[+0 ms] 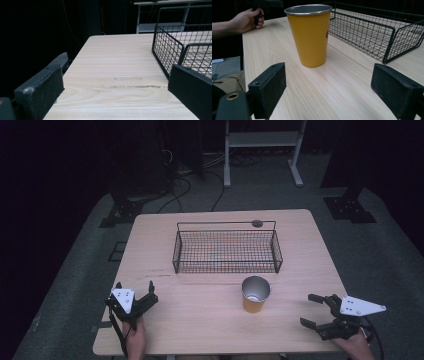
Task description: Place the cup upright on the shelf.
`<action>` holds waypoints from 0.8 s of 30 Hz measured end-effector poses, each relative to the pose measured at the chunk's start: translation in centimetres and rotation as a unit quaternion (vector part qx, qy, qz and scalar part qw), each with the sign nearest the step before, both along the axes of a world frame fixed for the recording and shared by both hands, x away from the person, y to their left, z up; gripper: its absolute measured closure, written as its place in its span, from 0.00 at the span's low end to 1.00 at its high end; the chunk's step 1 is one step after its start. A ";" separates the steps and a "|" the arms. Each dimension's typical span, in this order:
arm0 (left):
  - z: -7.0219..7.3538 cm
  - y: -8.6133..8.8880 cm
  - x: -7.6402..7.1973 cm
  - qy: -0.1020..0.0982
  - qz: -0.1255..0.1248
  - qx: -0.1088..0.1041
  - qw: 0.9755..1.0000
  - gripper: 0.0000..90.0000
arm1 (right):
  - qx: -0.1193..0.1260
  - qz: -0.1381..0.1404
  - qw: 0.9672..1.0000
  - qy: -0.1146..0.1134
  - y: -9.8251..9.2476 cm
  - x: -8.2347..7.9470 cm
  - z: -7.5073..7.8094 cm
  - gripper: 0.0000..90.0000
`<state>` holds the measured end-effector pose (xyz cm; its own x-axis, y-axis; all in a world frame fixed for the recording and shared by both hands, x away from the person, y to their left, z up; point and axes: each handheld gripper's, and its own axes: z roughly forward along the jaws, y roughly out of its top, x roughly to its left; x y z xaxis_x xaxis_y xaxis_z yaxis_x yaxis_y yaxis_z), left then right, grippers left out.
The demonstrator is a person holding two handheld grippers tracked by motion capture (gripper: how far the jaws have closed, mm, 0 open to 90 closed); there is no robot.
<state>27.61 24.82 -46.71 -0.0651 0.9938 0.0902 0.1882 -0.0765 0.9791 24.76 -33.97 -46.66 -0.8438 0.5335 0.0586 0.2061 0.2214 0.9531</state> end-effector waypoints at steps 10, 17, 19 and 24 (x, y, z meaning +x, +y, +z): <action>0.0 0.1 -0.1 -0.004 -0.004 -0.005 1.000 0.00 | -0.003 0.007 1.000 -0.001 1.3 0.2 1.0 0.11; 0.0 0.1 -0.1 -0.003 -0.005 -0.005 1.000 0.00 | -0.006 0.012 1.000 -0.001 3.4 1.0 1.5 0.08; 0.0 0.1 0.0 -0.002 -0.004 -0.005 1.000 0.00 | -0.004 0.015 1.000 0.006 4.0 1.3 1.5 0.08; 0.0 0.1 -0.1 -0.003 -0.006 -0.006 1.000 0.00 | -0.018 0.044 0.999 0.016 6.1 2.3 1.8 0.00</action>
